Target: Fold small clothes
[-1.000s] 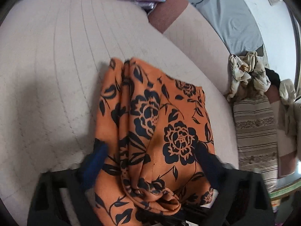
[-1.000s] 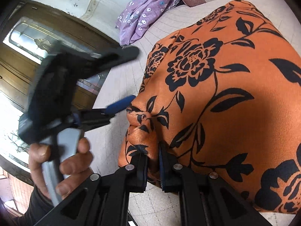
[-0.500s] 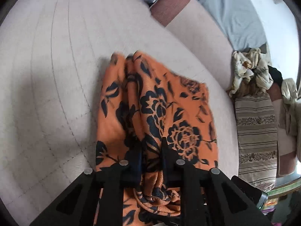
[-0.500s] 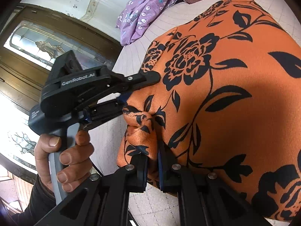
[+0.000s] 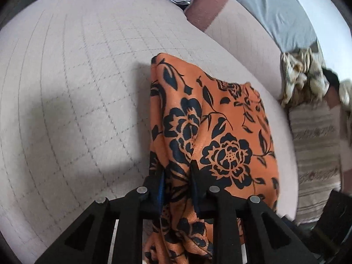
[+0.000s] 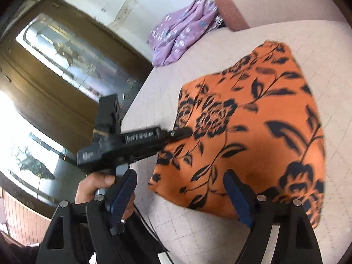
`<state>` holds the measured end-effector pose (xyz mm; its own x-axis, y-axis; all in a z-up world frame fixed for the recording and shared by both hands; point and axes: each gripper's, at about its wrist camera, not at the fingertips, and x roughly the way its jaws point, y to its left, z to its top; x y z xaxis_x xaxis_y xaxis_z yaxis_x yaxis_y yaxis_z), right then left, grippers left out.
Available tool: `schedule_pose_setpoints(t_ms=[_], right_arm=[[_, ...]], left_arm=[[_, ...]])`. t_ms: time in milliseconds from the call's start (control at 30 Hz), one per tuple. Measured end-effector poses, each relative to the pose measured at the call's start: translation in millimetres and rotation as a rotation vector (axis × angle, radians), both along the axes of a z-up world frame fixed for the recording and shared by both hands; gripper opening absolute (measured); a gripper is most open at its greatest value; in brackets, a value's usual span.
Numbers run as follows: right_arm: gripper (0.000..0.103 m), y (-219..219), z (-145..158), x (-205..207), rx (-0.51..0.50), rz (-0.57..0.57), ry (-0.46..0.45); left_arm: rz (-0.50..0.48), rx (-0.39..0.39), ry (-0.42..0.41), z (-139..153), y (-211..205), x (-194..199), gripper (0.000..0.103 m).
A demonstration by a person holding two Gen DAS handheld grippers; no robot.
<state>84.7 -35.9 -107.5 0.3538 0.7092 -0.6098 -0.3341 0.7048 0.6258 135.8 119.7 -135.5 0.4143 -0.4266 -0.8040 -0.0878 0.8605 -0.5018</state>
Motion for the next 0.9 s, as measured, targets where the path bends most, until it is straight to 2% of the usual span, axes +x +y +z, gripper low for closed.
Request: schedule_pose_setpoints(t_ms=[100,133,167,200,233,267,333,400,500,533,567,700,767,833,867,900], right_arm=[[0.085,-10.8,-5.2,9.2,0.063,-0.040,0.021],[0.085,-17.9,-20.8,17.7,0.066,-0.072,0.065],[0.082,-23.1,-38.6,26.2,0.043,-0.098,0.135],[0.081,-27.3,-53.8,31.2,0.053,-0.114,0.203],[0.081,-30.3,-52.3,29.8,0.086,-0.120,0.190],[0.081,-29.7,-46.8,28.4,0.088,-0.110,0.175],[0.081,-27.7,-42.7,28.1,0.074,-0.090,0.165],[0.081,-27.8,-44.4,27.4,0.084,-0.087,0.170],[0.081,-30.1,-38.5,27.9,0.096,-0.080,0.178],[0.081,-32.7,-33.1,27.9,0.097,-0.079,0.172],[0.081,-38.4,-26.8,28.2,0.103,-0.076,0.165],[0.083,-47.7,1.4,54.6,0.140,-0.063,0.133],[0.083,-46.2,5.8,77.2,0.140,-0.054,0.140],[0.083,-48.7,-15.5,106.4,0.068,-0.092,0.183],[0.080,-52.9,-34.7,120.0,0.040,-0.123,0.235],[0.080,-57.0,-46.1,126.3,0.071,-0.148,0.280]], left_arm=[[0.013,-0.002,0.007,0.1,3.9,3.2,0.031],[0.020,0.021,0.008,2.7,4.5,1.7,0.044],[0.042,0.076,-0.001,11.7,5.0,-2.5,0.048],[0.055,0.104,-0.021,18.5,4.5,-8.2,0.047],[0.071,0.141,-0.078,36.9,3.3,-18.3,0.047],[0.068,0.143,-0.131,51.3,0.9,-27.6,0.047],[0.041,0.113,-0.209,69.3,-9.6,-45.6,0.048],[-0.040,0.156,-0.208,63.0,-28.0,-50.7,0.048],[-0.030,0.292,-0.077,15.7,-37.9,-43.4,0.051],[-0.015,0.261,-0.054,2.5,-31.8,-42.3,0.054],[0.015,0.195,-0.069,0.5,-21.9,-43.6,0.055],[-0.011,0.252,-0.090,5.6,-25.1,-38.3,0.059],[-0.007,0.238,-0.095,4.0,-23.6,-37.0,0.059],[-0.010,0.223,-0.093,3.9,-22.0,-36.2,0.060],[-0.013,0.227,-0.091,4.5,-21.5,-41.7,0.059],[-0.005,0.247,-0.096,14.5,-21.6,-42.7,0.058]])
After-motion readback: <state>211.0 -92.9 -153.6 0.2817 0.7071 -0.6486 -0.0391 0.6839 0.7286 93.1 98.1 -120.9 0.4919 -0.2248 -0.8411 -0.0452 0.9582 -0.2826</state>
